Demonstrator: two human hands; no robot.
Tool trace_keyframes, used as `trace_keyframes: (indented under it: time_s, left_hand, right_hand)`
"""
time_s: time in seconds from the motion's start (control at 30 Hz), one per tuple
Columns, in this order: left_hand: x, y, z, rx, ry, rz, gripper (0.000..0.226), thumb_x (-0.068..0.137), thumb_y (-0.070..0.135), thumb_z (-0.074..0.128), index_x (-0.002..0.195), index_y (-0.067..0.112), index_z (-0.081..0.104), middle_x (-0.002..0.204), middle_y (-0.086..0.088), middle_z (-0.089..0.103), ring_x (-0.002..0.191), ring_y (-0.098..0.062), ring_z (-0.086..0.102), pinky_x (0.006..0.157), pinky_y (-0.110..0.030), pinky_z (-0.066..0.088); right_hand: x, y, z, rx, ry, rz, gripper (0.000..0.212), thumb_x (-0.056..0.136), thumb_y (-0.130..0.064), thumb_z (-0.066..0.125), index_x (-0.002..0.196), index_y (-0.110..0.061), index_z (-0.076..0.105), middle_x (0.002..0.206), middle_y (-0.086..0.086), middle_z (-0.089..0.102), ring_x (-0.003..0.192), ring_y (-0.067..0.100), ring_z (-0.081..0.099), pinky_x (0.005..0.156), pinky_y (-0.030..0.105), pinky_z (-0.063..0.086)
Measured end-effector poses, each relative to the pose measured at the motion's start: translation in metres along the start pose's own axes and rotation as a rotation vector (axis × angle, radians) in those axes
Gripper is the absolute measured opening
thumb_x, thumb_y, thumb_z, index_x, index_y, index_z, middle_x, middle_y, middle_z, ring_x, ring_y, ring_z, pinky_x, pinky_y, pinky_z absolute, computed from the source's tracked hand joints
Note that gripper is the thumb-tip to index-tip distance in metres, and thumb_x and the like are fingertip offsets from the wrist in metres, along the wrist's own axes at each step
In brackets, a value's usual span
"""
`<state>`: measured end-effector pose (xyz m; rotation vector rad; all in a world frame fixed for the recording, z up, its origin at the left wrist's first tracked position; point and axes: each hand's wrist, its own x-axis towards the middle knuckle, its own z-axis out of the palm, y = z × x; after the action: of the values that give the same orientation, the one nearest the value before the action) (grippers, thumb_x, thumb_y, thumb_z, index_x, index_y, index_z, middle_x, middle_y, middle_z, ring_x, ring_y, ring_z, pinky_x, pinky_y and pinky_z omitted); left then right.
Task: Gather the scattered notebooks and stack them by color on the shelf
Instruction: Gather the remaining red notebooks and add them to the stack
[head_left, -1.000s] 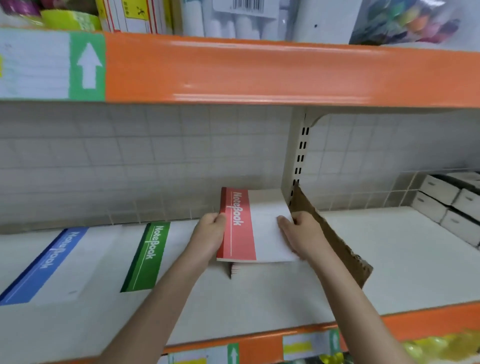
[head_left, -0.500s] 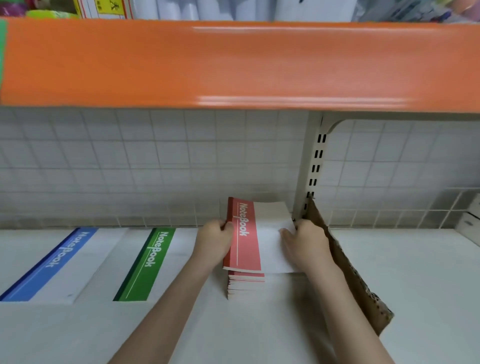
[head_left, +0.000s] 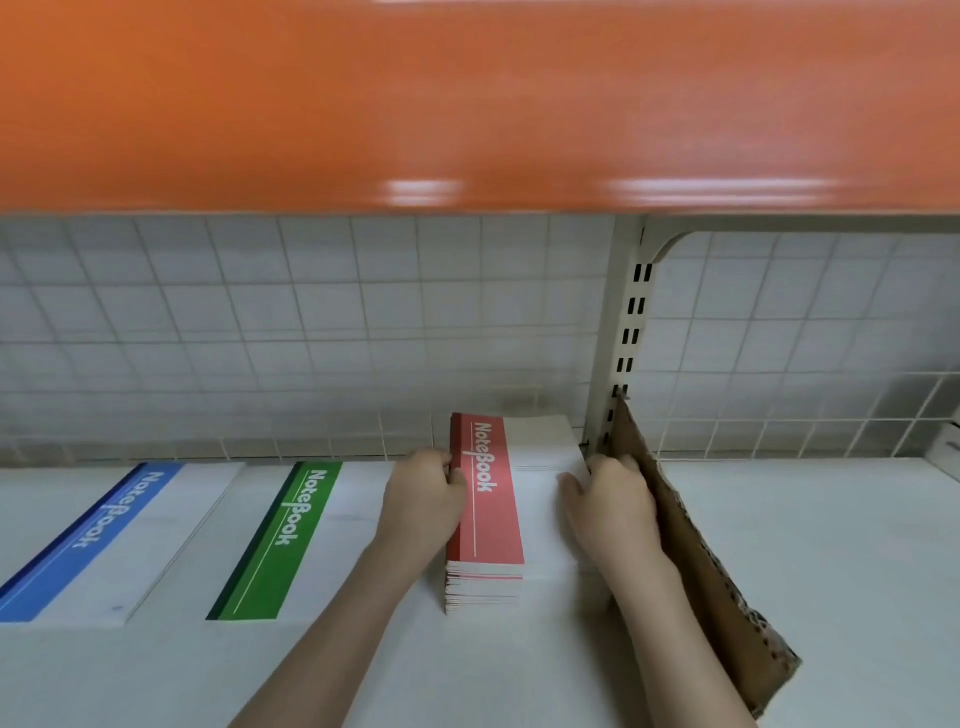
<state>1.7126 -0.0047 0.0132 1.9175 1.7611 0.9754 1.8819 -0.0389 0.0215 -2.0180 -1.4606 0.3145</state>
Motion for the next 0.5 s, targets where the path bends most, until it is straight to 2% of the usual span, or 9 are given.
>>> trace_keyframes:
  time_s: [0.13,0.3,0.4,0.5]
  left_hand:
    - [-0.0012,-0.0007,0.0005,-0.001,0.029,0.029,0.026,0.095,0.013,0.046,0.082,0.002,0.067,0.075,-0.006,0.065,0.068,-0.02,0.059,0.053,-0.019,0.035]
    - [-0.0009,-0.0041,0.0014,-0.025,0.028,0.031,0.026,0.096,0.017,0.046,0.092,0.004,0.068,0.085,-0.005,0.068,0.072,-0.015,0.061,0.056,-0.015,0.039]
    - [-0.0007,-0.0078,0.0041,-0.085,-0.05,-0.033,0.031,0.1,0.021,0.04,0.094,0.004,0.065,0.081,0.001,0.065,0.065,-0.006,0.057,0.047,-0.003,0.036]
    - [-0.0027,-0.0082,0.0097,-0.154,-0.1,-0.116,0.035,0.102,0.023,0.034,0.087,0.006,0.06,0.072,0.005,0.059,0.06,-0.003,0.054,0.044,-0.001,0.036]
  right_hand:
    - [-0.0018,-0.0009,0.0014,-0.004,-0.009,-0.001,0.031,0.097,-0.028,0.047,0.11,-0.003,0.059,0.123,0.016,0.048,0.096,0.032,0.058,0.086,0.036,0.048]
    - [-0.0009,0.0005,0.0022,-0.001,-0.046,-0.009,0.027,0.098,-0.026,0.043,0.099,-0.003,0.058,0.103,0.016,0.061,0.09,0.031,0.061,0.079,0.039,0.052]
    - [-0.0005,0.0011,0.0031,0.029,-0.104,0.023,0.028,0.099,-0.027,0.04,0.098,-0.004,0.056,0.097,0.016,0.065,0.087,0.031,0.063,0.071,0.034,0.05]
    - [0.0007,0.0013,0.0049,0.031,-0.141,0.034,0.031,0.1,-0.028,0.037,0.105,-0.003,0.054,0.101,0.016,0.064,0.091,0.032,0.062,0.07,0.032,0.047]
